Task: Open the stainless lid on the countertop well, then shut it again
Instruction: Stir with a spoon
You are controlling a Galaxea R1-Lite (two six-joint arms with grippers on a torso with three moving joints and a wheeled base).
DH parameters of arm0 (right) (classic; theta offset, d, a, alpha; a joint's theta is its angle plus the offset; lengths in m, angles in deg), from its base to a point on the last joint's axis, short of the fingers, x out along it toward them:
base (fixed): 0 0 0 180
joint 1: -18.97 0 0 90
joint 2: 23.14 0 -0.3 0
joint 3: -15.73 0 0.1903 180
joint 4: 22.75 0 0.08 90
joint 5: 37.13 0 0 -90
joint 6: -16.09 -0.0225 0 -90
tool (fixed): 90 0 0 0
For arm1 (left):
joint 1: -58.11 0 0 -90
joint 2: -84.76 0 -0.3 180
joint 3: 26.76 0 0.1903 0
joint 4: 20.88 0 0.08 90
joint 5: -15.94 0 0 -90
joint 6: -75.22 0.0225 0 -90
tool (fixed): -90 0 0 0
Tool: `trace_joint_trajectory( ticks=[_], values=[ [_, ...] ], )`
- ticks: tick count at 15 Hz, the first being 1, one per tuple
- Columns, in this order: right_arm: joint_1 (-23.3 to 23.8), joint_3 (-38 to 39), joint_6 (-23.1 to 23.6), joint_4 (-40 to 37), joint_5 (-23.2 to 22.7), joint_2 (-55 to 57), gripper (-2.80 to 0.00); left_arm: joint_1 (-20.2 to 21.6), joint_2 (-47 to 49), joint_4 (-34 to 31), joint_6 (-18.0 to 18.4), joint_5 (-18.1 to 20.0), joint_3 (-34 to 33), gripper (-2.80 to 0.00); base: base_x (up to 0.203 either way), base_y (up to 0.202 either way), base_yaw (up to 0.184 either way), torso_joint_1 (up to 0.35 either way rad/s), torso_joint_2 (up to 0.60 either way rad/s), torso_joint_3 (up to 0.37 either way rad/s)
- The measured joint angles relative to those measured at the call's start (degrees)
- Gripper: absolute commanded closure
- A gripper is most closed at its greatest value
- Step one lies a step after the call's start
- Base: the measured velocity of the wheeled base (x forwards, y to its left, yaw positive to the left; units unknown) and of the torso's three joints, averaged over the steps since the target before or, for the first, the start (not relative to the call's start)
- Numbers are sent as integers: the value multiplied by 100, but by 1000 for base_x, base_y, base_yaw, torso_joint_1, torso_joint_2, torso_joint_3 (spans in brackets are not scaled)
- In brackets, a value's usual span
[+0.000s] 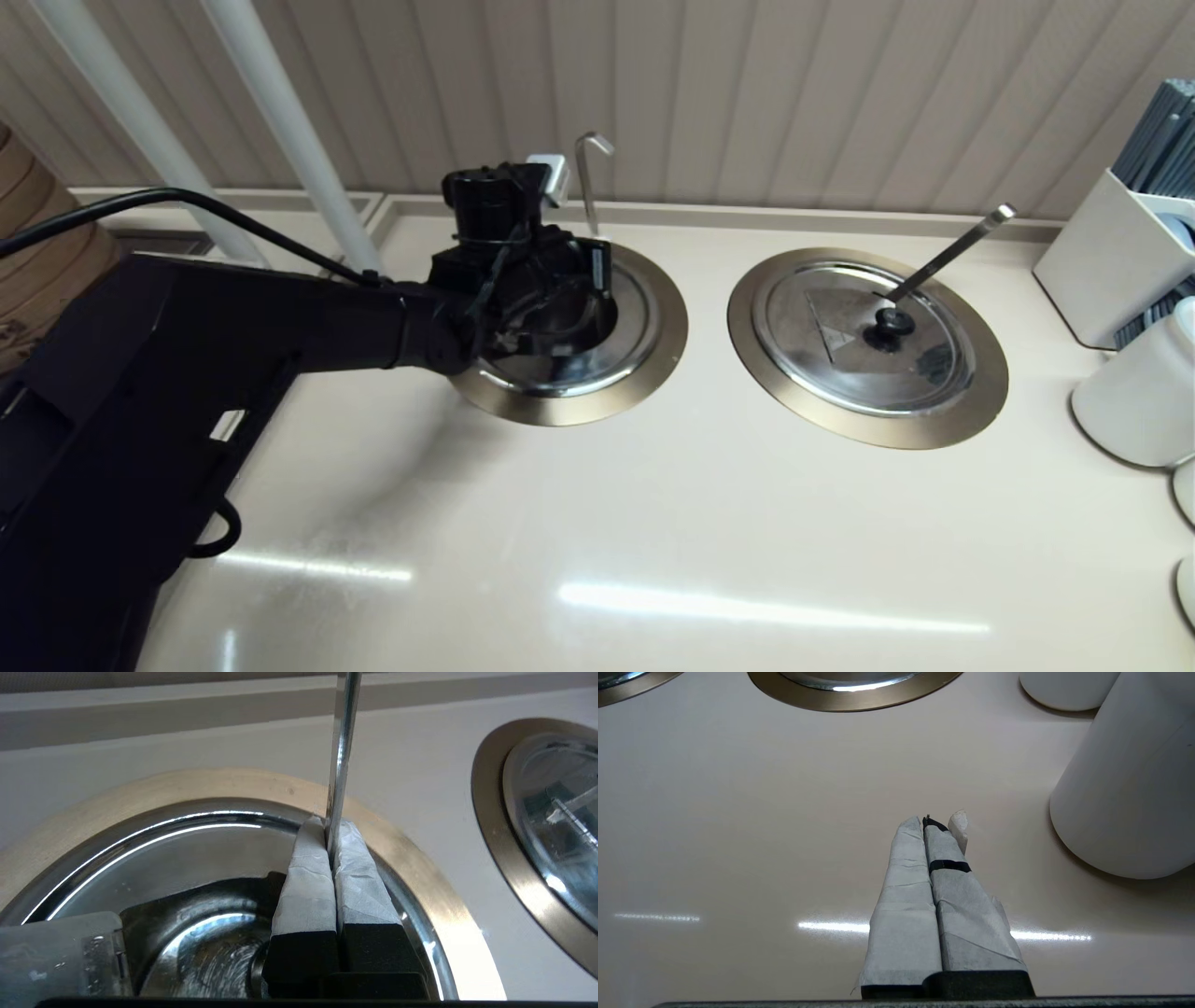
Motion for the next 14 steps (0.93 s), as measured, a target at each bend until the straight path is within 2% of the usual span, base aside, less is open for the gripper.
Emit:
trace_joint_trajectory(
  ticks=[2,5,8,10,11,14],
  values=[
    [0,0,-2,0,1,0,0,107,-63,-124,274,-41,-15,0,0,0,0,0,0,0],
    [0,0,0,0,0,0,0,223,-167,-211,314,-41,-19,0,0,0,0,0,0,0],
    [0,0,0,0,0,0,0,316,-264,-671,354,-39,32,0,0,0,0,0,0,0],
    [0,0,-2,0,2,0,0,325,-249,-671,518,-77,95,0,0,0,0,0,0,0],
    [0,0,-3,2,0,0,0,327,-221,-650,634,-141,114,0,0,0,0,0,0,0],
    [0,0,-2,0,0,0,0,336,-40,-339,935,-644,253,0,0,0,0,0,0,0]
  ],
)
